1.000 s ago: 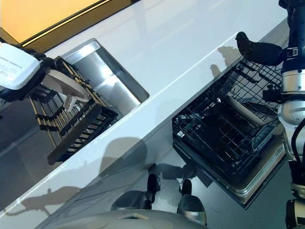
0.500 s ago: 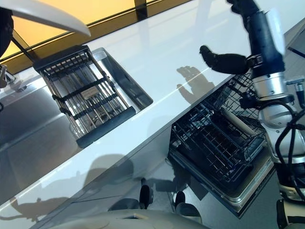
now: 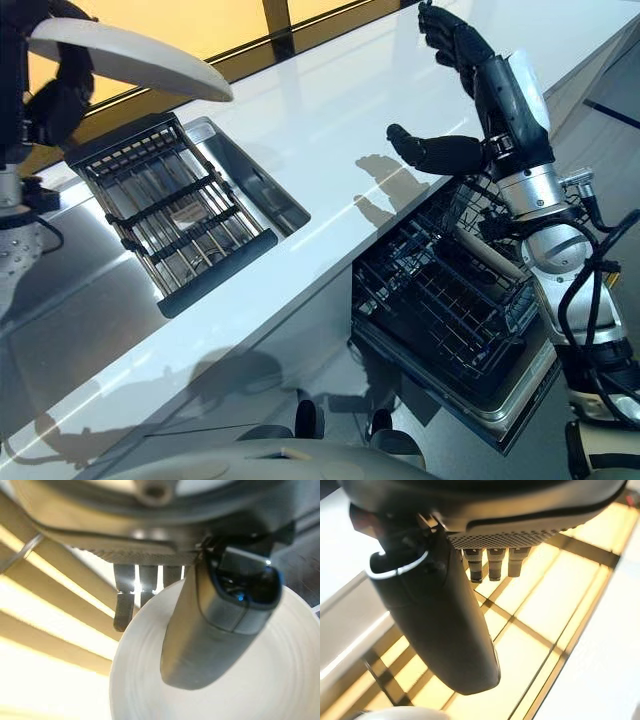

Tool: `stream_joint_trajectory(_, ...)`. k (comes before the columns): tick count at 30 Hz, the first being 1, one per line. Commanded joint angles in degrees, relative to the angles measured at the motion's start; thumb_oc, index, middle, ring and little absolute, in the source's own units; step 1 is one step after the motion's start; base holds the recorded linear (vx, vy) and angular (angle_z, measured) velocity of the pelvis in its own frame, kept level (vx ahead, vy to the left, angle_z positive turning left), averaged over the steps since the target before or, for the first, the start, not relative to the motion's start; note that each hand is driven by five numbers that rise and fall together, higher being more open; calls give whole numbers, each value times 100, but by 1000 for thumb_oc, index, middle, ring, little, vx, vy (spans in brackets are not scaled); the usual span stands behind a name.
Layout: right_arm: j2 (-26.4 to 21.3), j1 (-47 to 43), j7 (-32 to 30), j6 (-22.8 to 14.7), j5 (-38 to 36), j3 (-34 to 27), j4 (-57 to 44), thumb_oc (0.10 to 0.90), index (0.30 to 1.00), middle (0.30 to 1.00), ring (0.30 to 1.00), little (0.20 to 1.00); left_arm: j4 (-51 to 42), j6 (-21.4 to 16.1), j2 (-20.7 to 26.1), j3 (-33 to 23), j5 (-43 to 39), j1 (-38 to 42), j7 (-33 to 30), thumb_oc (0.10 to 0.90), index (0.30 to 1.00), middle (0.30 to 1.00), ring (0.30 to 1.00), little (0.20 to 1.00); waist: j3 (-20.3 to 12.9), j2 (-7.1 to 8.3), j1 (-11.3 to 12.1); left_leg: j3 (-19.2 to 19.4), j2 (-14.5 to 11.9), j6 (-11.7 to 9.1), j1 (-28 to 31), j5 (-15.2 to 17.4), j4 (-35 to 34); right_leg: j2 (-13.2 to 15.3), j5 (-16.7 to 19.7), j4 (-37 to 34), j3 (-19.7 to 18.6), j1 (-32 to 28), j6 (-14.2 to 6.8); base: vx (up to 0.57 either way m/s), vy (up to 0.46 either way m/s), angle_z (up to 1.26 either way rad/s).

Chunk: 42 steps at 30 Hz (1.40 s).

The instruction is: Pick up plates and place into dishwasher.

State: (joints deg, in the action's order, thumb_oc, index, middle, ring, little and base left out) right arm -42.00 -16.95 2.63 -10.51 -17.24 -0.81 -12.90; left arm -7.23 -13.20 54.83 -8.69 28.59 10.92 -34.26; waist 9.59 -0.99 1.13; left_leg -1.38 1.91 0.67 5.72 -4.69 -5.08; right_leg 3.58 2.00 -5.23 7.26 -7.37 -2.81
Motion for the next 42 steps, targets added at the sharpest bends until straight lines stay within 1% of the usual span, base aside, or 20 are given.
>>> stream_joint_trajectory(1,104,-757,172,-239,-491,127,-667,800,900,900,900,900,-290,-403,-22,30,-377,807,93,100,300,300,300,200,-598,-10,-31,133,321,108,272,897,17,-418,-784,592,175,89,-47,0,0,0)
stream_joint_trajectory(4,282,-829,266,-245,-367,283,-726,800,900,900,900,900,-445,-530,-248,239,-450,945,338,100,300,300,300,200,-598,-10,-28,118,325,113,281,899,19,-421,-796,624,175,98,-49,0,0,0)
stream_joint_trajectory(8,458,-1015,651,116,-528,624,-760,800,900,900,900,900,-517,-547,-480,559,-275,1219,403,100,300,300,300,200,-574,-2,-42,132,318,117,267,846,30,-423,-769,676,178,130,-41,-21,-6,1)
stream_joint_trajectory(11,528,-1142,754,241,-583,867,-745,800,900,900,900,900,-511,-541,-494,739,-374,1422,429,100,300,300,300,200,-595,3,-39,123,314,110,286,876,21,-432,-806,662,162,103,-40,20,-8,-1)
stream_joint_trajectory(16,752,-1419,755,479,-492,1296,-679,800,900,900,900,900,-484,-498,-638,1125,-381,1759,438,100,300,300,300,200,-585,10,-27,118,315,108,253,825,33,-445,-764,657,162,120,-13,-6,-3,0)
stream_joint_trajectory(21,974,-1567,674,588,-454,1563,-587,800,900,900,900,900,-505,-510,-820,1447,-409,1969,528,100,300,300,300,200,-572,17,-16,113,313,105,257,828,47,-452,-770,665,160,110,-7,0,0,0)
stream_joint_trajectory(22,1034,-1612,566,611,-388,1649,-561,800,900,900,900,900,-529,-498,-881,1551,-382,2016,570,100,300,300,300,200,-568,15,-10,112,312,107,262,829,47,-455,-775,665,163,102,0,0,0,0)
stream_joint_trajectory(25,1097,-1633,414,571,-340,1691,-522,800,900,900,900,900,-523,-530,-949,1654,-394,2055,614,100,300,300,300,200,-561,14,-9,109,310,109,268,829,47,-458,-773,660,159,96,3,0,0,0)
stream_joint_trajectory(28,1183,-1645,84,422,-142,1692,-486,800,900,900,900,900,-566,-531,-1055,1770,-501,2067,756,100,300,300,300,200,-542,16,-2,109,314,121,276,839,54,-466,-769,650,158,85,7,0,0,0)
stream_joint_trajectory(31,1273,-1617,-321,192,186,1633,-485,800,900,900,900,900,-626,-506,-1163,1819,-566,1989,906,100,300,300,300,200,-515,2,5,115,320,130,287,853,64,-468,-768,644,161,76,7,0,0,0)
stream_joint_trajectory(34,1316,-1570,-613,-53,334,1540,-505,800,900,900,900,900,-671,-434,-1242,1834,-599,1887,1020,100,300,300,300,200,-499,-9,11,122,321,137,289,858,71,-469,-767,639,162,70,5,0,0,0)
stream_joint_trajectory(36,1331,-1520,-667,-158,254,1471,-536,800,900,900,900,900,-677,-432,-1291,1808,-586,1797,1064,100,300,300,300,200,-493,-15,10,122,321,142,291,858,71,-471,-768,642,158,71,8,0,0,0)
stream_joint_trajectory(39,1357,-1399,-596,-206,187,1397,-610,800,900,900,900,900,-671,-415,-1334,1781,-638,1691,1125,100,300,300,300,200,-483,-24,6,112,325,153,287,855,75,-473,-778,664,160,78,11,0,0,0)
stream_joint_trajectory(40,1356,-1384,-597,-223,157,1393,-619,616,742,742,742,716,-670,-416,-1347,1782,-673,1674,1139,100,300,300,300,200,-481,-23,9,109,327,156,285,853,78,-472,-783,670,164,78,15,0,0,0)
stream_joint_trajectory(41,1360,-1371,-608,-220,122,1404,-632,204,389,389,389,304,-678,-413,-1353,1785,-692,1658,1149,100,300,300,300,200,-480,-24,15,103,328,157,282,850,80,-472,-787,674,170,78,19,0,0,0)
stream_joint_trajectory(42,1372,-1348,-610,-237,137,1407,-631,105,305,305,305,205,-672,-433,-1363,1791,-769,1642,1168,100,300,300,300,200,-477,-25,19,97,330,158,283,850,82,-472,-789,678,174,77,19,0,0,0)
